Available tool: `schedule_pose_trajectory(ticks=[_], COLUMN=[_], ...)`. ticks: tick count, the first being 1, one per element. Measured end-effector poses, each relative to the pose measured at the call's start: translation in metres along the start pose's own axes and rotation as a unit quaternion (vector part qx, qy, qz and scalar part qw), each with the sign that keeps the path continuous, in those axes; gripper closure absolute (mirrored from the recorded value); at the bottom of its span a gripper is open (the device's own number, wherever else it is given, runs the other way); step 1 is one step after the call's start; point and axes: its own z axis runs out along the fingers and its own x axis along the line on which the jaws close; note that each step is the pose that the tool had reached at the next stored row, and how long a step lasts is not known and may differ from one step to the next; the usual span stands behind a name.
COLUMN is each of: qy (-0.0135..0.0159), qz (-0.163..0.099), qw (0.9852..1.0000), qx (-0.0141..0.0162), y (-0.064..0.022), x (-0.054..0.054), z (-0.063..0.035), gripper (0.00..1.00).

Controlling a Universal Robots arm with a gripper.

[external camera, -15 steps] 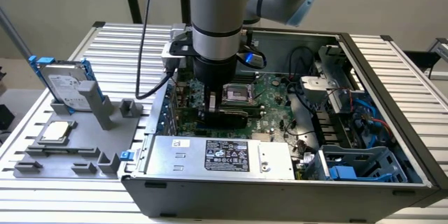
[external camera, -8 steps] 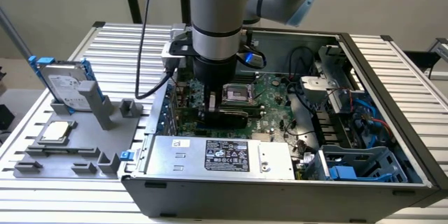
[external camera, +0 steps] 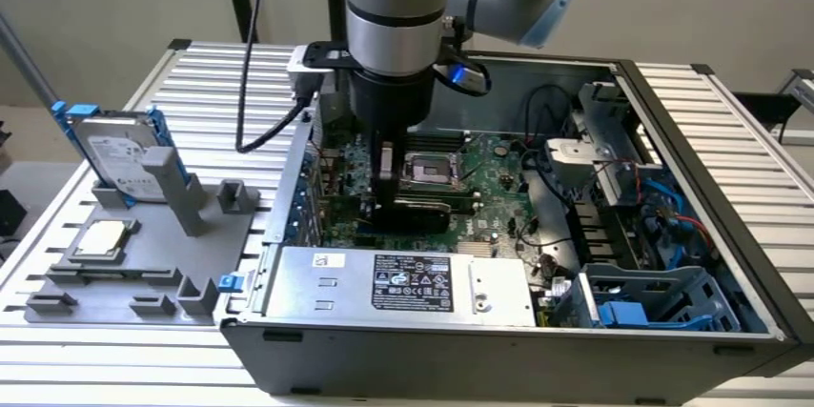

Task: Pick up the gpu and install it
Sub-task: 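Press down on the gpu until it lock into place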

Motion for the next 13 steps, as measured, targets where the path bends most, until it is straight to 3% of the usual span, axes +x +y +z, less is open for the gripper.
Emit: schedule_pose_trajectory(ticks=[3,4,7,13], qy=[-0.0001,0.0,-0.0002,-0.0002], qz=[0.0,0.0,0.0,0.0], qw=[1.0,1.0,1.0,1.0], qx=[0.0001,0.0,0.0001,0.0], y=[0.0002,0.0002,0.0002,0.0002], x=[0.0,0.0,0.0,0.0], z=[-0.0135,-0.0165,-0.0168,-0.0169], gripper=[0.68,0.75,0.89,0.89])
